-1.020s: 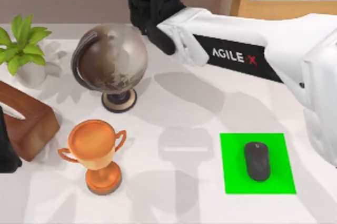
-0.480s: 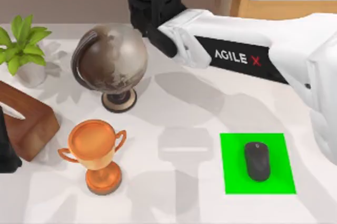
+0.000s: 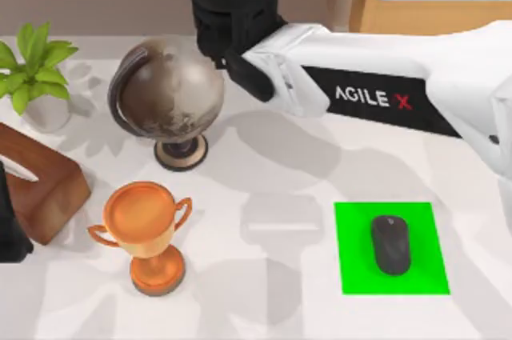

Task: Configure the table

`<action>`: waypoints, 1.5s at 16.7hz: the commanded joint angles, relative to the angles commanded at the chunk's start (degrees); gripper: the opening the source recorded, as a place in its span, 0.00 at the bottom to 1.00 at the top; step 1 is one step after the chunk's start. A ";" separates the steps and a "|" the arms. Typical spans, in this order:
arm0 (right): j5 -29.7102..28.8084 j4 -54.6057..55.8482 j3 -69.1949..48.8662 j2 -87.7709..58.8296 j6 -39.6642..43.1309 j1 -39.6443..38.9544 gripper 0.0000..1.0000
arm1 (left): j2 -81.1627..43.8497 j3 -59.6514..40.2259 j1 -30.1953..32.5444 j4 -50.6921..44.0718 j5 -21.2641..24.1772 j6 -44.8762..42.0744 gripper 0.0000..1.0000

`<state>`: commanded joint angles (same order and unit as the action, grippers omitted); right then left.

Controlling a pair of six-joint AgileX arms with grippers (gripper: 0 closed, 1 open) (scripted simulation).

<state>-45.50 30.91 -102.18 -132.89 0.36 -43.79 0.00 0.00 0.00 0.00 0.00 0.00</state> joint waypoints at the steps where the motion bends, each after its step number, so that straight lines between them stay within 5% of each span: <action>1: -0.28 0.24 0.57 0.44 0.00 -0.28 0.00 | 0.00 0.00 0.00 0.00 0.00 0.00 1.00; 7: 0.22 0.30 0.62 0.51 -0.52 0.10 0.00 | 0.00 0.00 0.00 0.00 0.00 0.00 1.00; 11: 6.86 1.25 4.42 4.20 -7.02 0.97 0.00 | 0.00 0.00 0.00 0.00 0.00 0.00 1.00; 25: 64.60 6.46 44.16 36.32 -52.26 9.87 0.00 | 0.00 0.00 0.00 0.00 0.00 0.00 1.00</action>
<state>19.10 37.37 -58.03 -96.57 -51.91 -33.92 0.00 0.00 0.00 0.00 0.00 0.00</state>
